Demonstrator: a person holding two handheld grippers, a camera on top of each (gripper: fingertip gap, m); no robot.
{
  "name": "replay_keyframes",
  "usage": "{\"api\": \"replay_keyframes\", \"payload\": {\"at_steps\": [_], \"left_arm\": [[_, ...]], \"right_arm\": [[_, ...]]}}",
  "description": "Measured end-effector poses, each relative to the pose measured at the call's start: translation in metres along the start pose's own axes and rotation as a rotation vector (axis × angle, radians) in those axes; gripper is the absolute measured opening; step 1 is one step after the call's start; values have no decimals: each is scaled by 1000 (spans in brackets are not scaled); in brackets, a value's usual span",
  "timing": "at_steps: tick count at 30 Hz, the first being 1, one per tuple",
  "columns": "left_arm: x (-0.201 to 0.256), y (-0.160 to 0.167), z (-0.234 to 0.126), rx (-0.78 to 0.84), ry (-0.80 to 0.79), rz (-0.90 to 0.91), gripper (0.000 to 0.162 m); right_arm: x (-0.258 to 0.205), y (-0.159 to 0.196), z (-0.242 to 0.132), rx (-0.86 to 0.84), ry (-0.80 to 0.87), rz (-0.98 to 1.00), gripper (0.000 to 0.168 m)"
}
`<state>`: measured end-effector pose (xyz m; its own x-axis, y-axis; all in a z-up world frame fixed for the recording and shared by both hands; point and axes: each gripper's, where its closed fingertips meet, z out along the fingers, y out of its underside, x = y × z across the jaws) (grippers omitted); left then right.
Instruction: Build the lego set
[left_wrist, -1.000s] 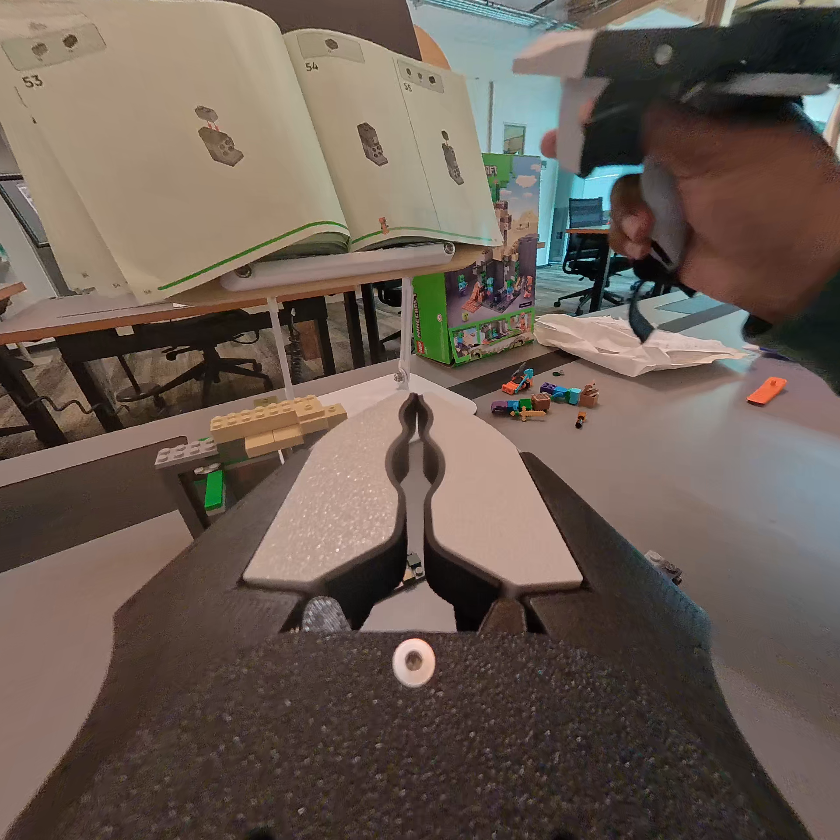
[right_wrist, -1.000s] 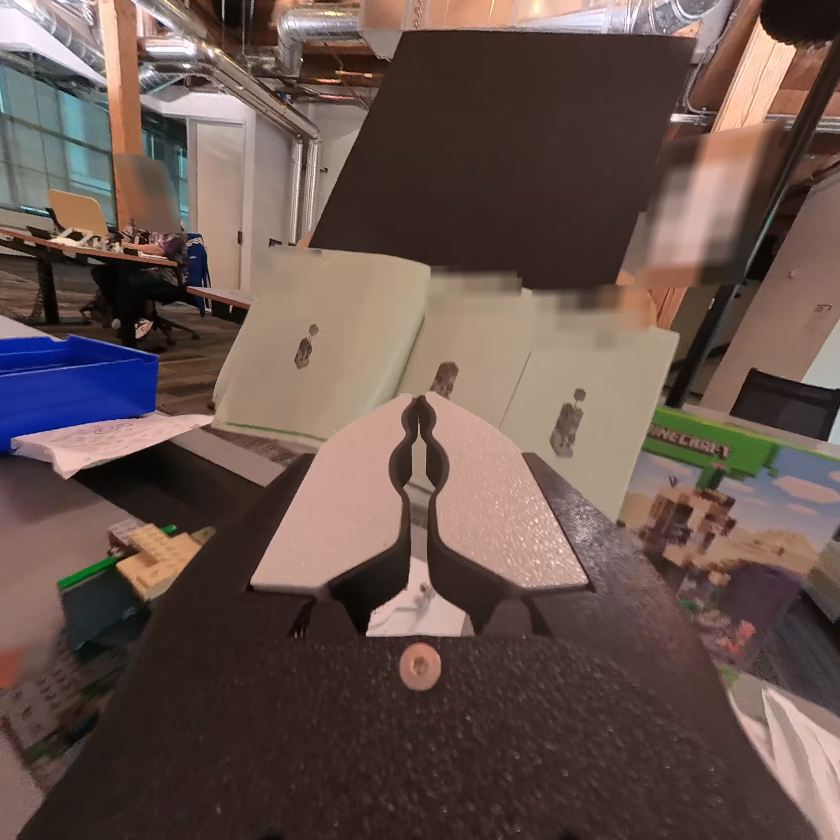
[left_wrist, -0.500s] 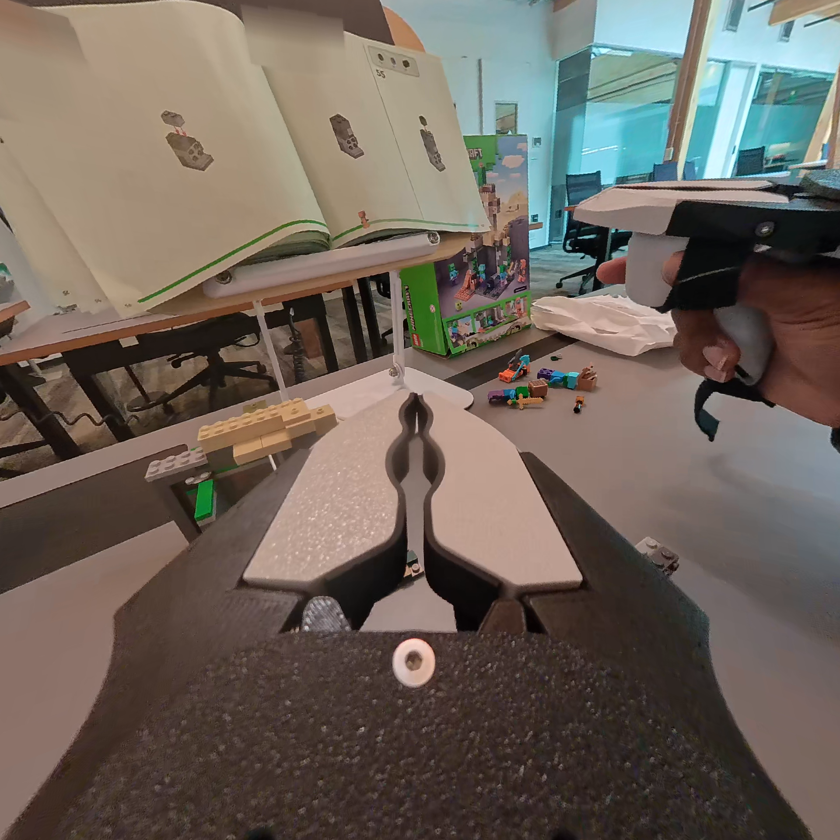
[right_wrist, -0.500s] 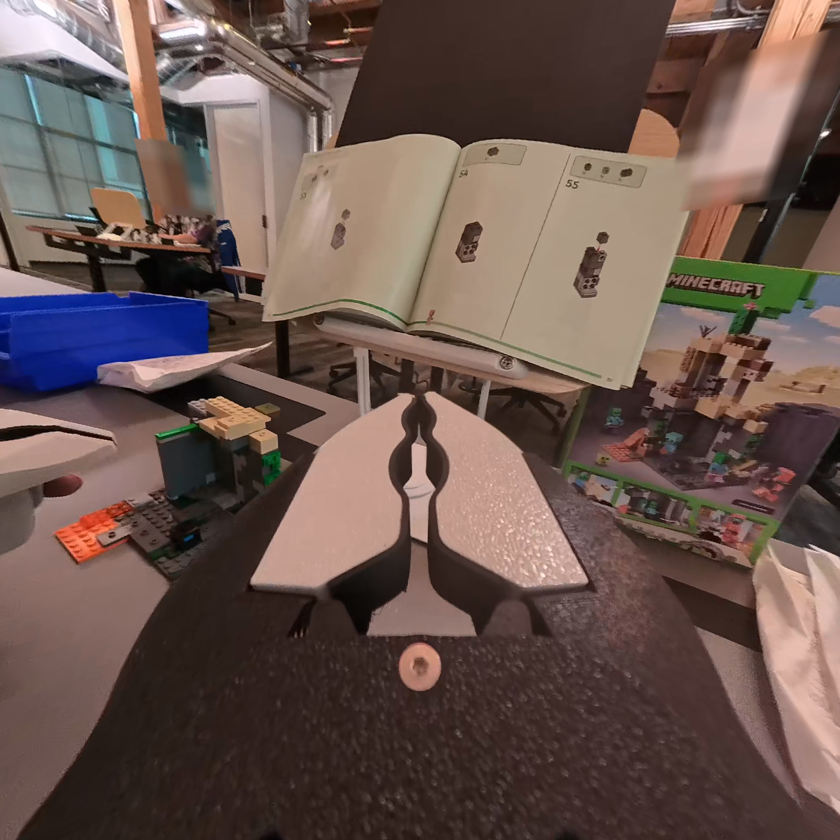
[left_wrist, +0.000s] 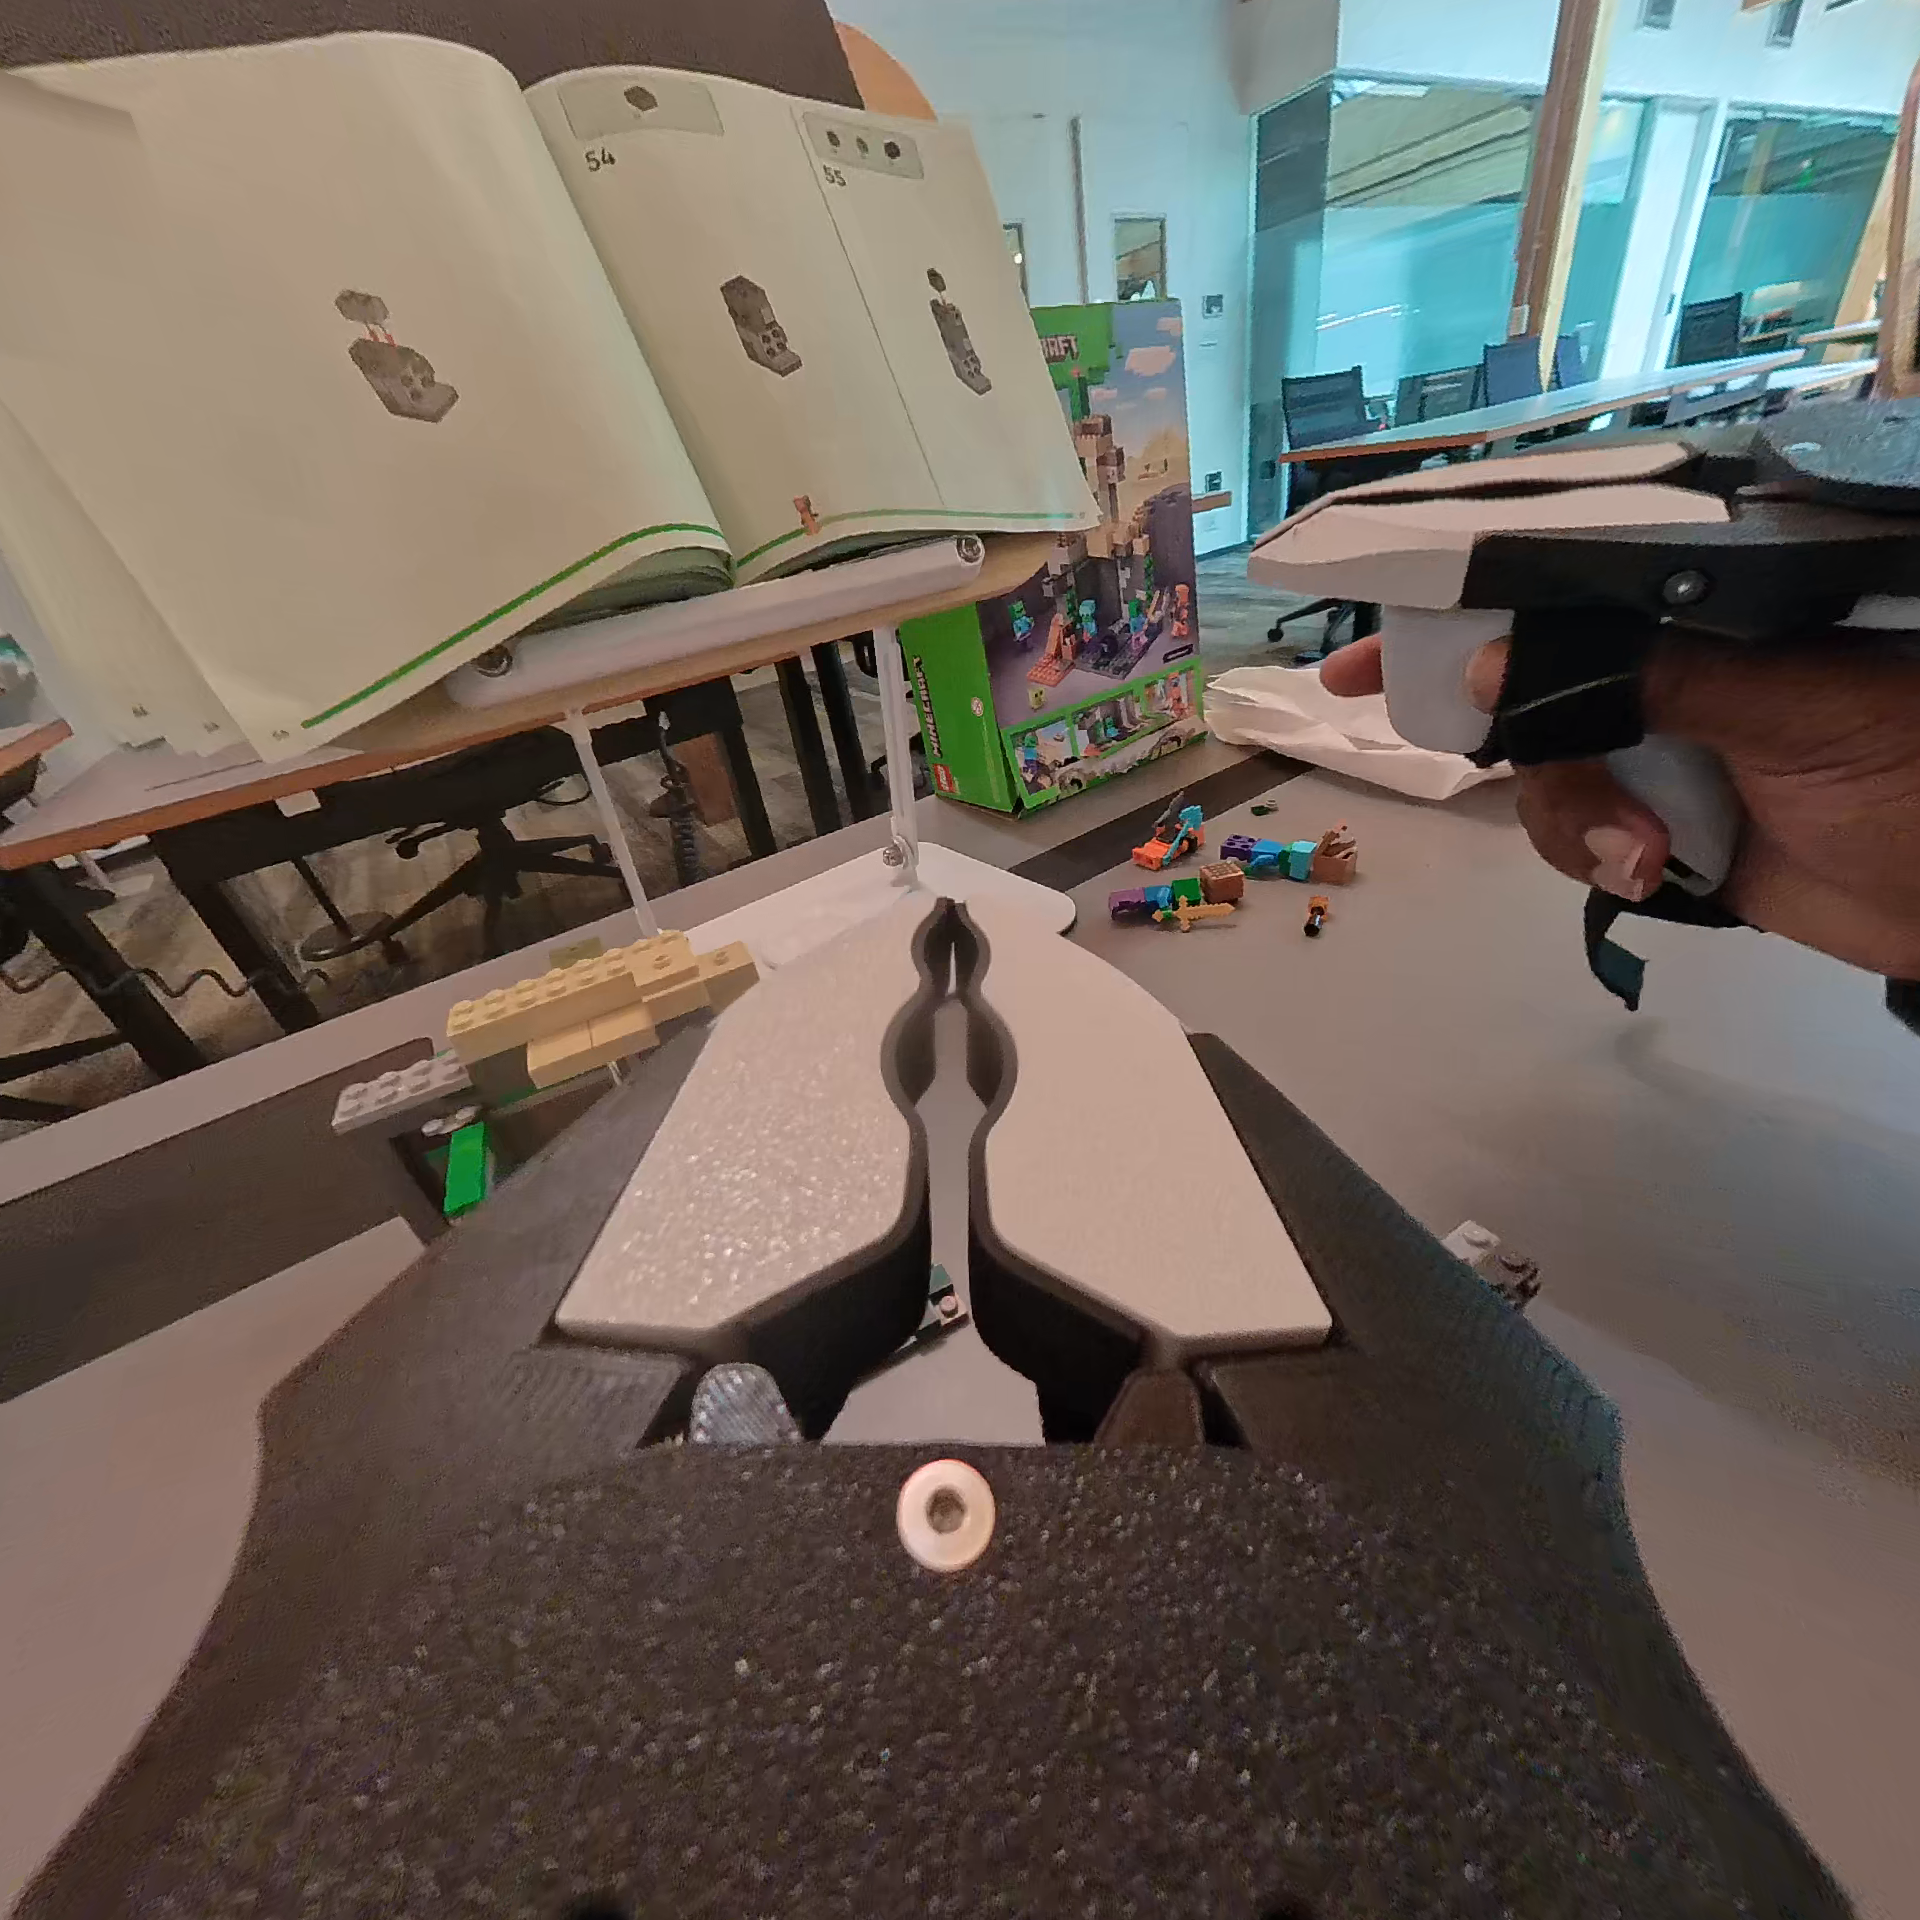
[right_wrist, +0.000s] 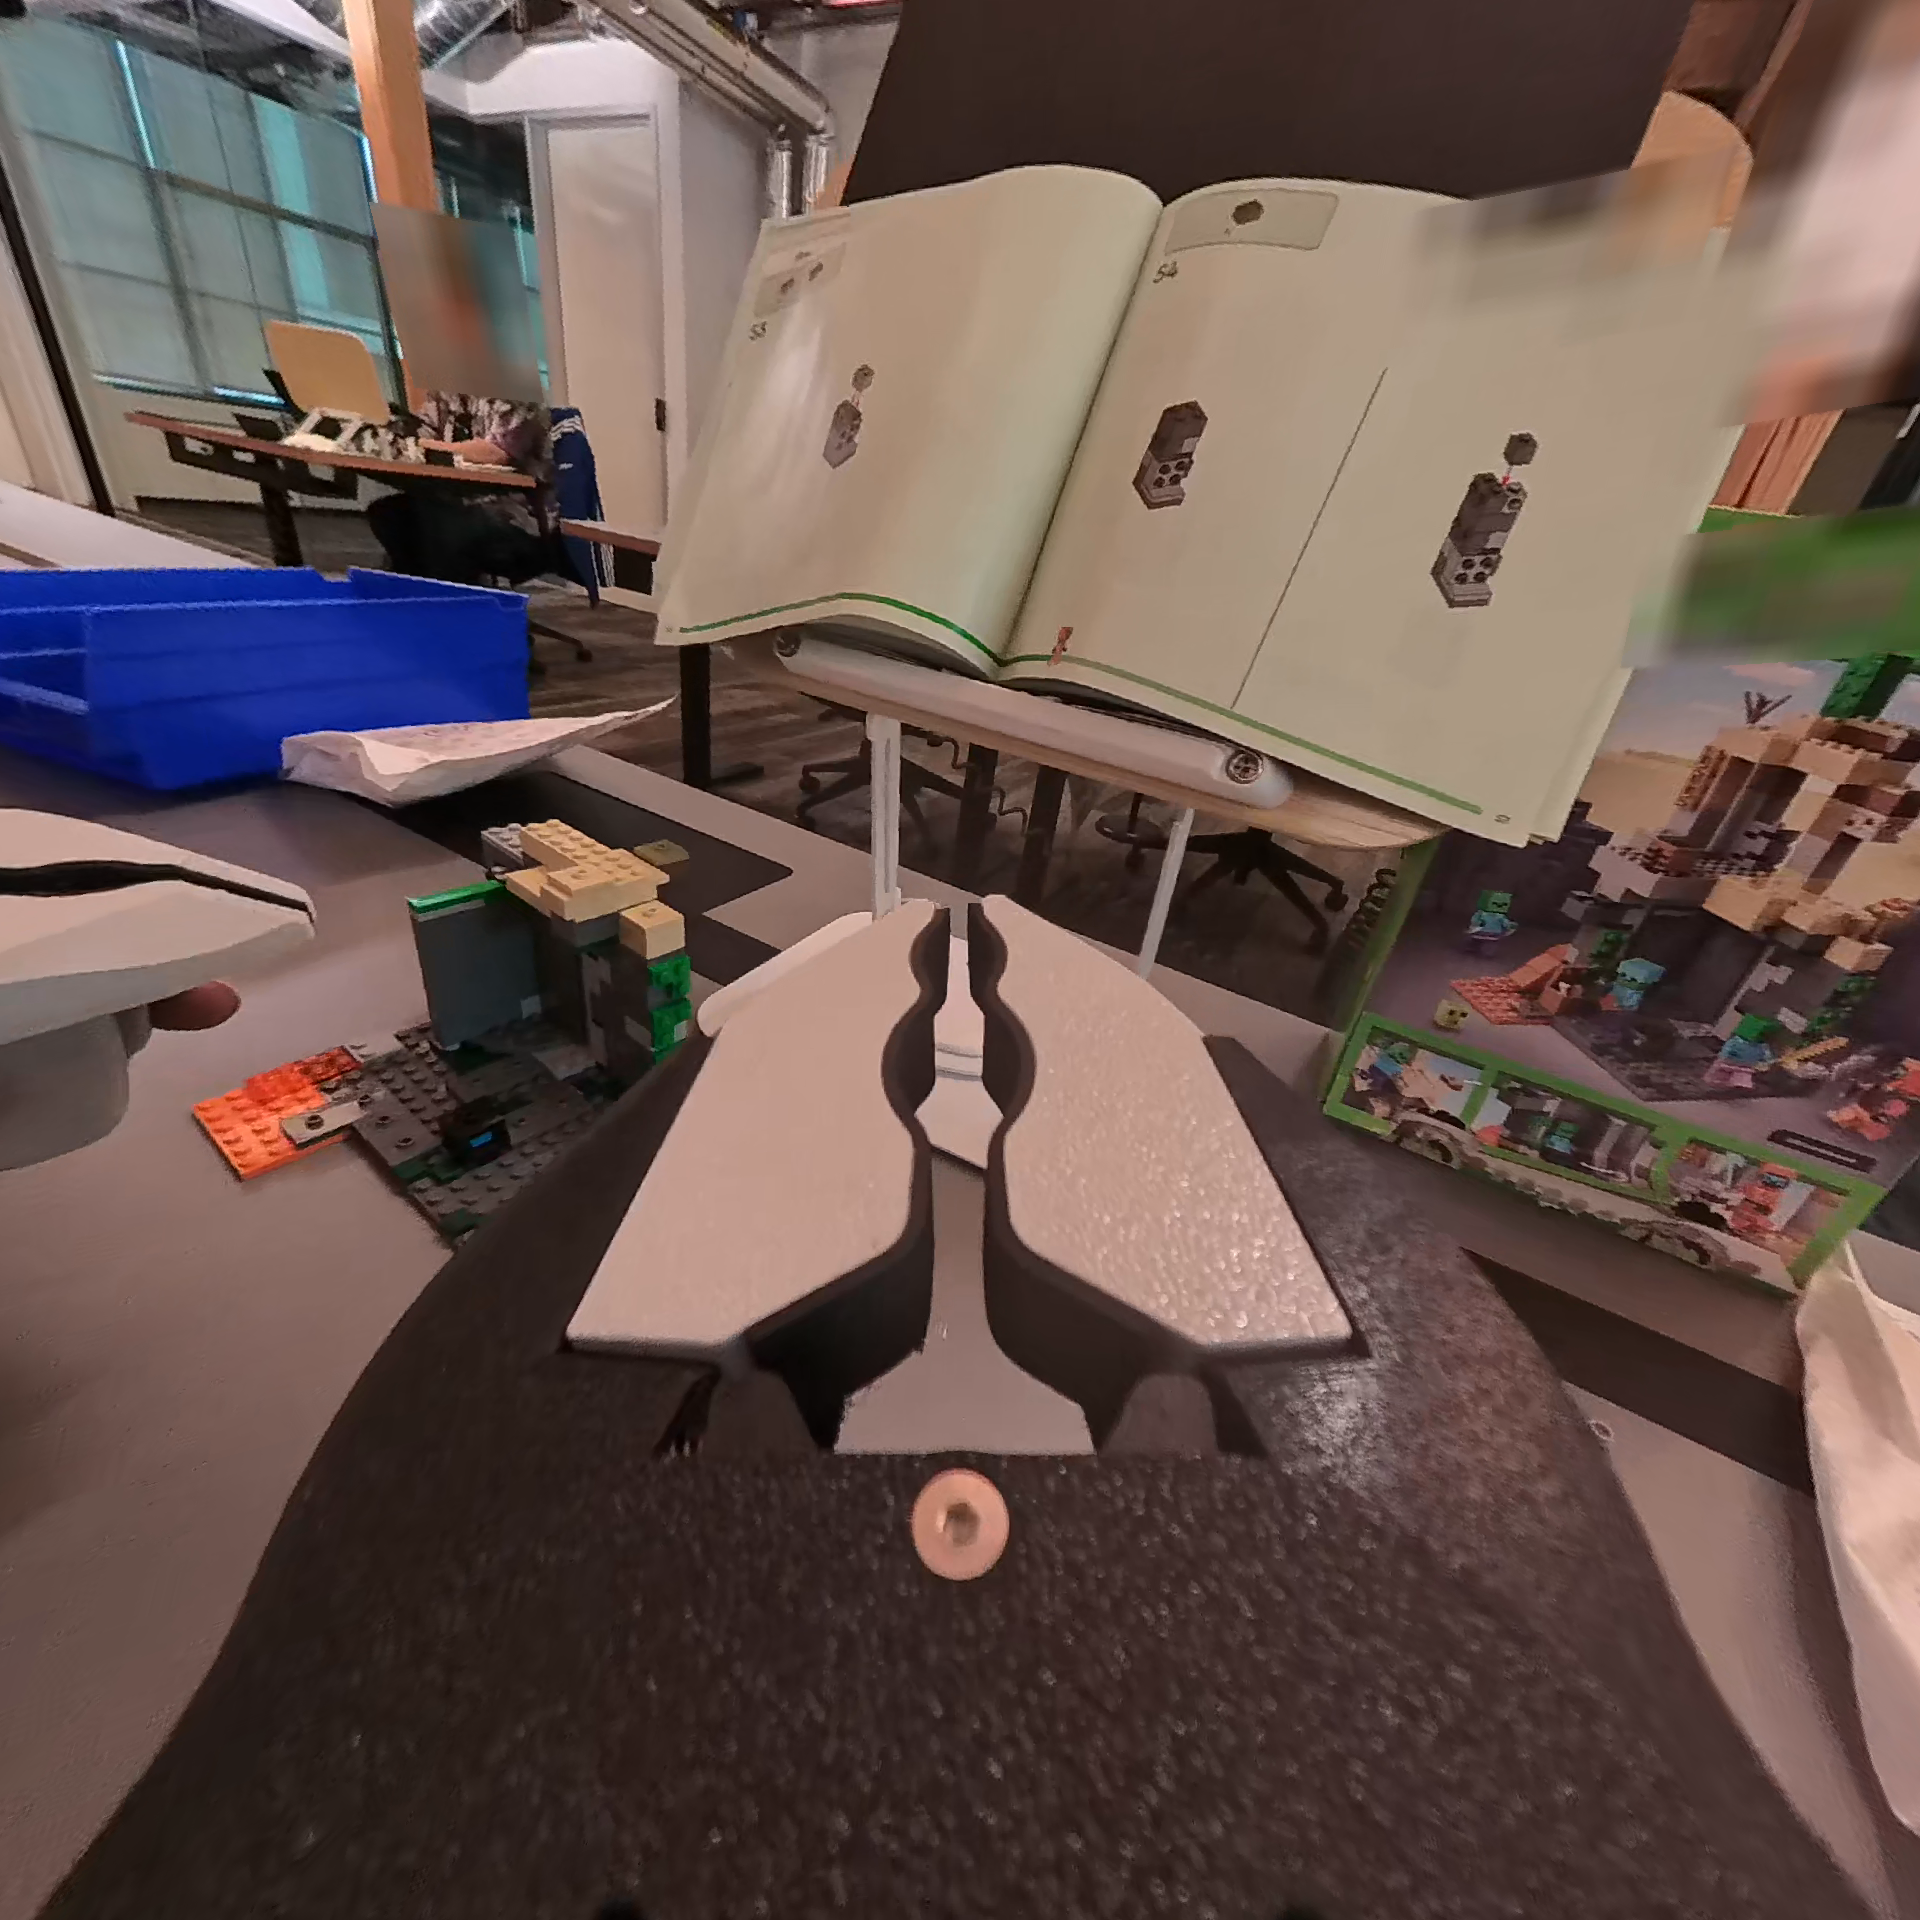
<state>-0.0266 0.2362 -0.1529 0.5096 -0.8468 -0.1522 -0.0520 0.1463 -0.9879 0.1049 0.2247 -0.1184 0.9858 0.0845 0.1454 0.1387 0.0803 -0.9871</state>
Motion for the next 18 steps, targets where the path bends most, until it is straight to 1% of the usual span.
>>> {"api": "replay_keyframes", "payload": {"at_steps": [5, 7, 9, 11, 14, 15, 18], "left_arm": [[-1, -8, -4, 11, -13, 10, 0], [-2, -22, -8, 28, -18, 8, 0], [-5, -43, -16, 47, -24, -3, 0], [-13, -65, -29, 48, -34, -13, 0], [-32, -92, -61, 31, -50, -8, 0], [-43, -98, -76, 22, -68, 11, 8], [-97, -99, -129, -98, -187, 92, 12]], "right_arm": [[-5, -13, -5, 11, -9, -26, 3], [-8, -17, -8, 5, -27, -17, 4], [-12, -19, -12, 1, -46, -2, 4], [-16, -12, -18, -23, -72, 22, 4], [-20, 5, -32, -62, -96, 38, 4], [-20, 10, -37, -75, -99, 41, 4], [-19, 20, -49, -96, -112, 62, 3]]}}
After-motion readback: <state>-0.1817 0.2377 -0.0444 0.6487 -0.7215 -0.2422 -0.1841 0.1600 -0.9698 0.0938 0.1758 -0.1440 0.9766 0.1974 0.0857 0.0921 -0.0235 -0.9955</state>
